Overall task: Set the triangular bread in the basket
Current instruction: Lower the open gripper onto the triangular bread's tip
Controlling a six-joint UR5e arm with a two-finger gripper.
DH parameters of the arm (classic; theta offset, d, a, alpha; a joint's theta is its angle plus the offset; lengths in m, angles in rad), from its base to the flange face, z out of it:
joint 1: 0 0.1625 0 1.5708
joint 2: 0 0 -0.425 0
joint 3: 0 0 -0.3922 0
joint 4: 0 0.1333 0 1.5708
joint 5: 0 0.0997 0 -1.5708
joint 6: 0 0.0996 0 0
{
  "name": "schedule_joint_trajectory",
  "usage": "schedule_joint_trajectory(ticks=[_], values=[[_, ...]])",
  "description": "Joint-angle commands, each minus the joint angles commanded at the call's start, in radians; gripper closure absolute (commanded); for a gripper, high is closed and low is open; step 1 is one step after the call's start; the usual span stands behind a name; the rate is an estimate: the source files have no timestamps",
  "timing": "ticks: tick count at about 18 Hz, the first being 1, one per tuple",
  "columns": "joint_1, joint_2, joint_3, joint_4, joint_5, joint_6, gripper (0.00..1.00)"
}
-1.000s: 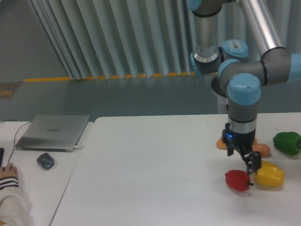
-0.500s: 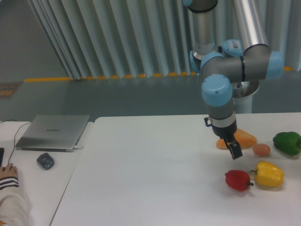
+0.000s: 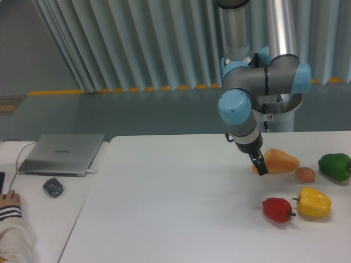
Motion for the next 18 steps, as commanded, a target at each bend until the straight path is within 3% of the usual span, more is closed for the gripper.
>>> schedule_joint_trajectory(ticks=[18], values=[[-0.012,-0.020,-0.025,0.012,0.215,0.066,0.00]])
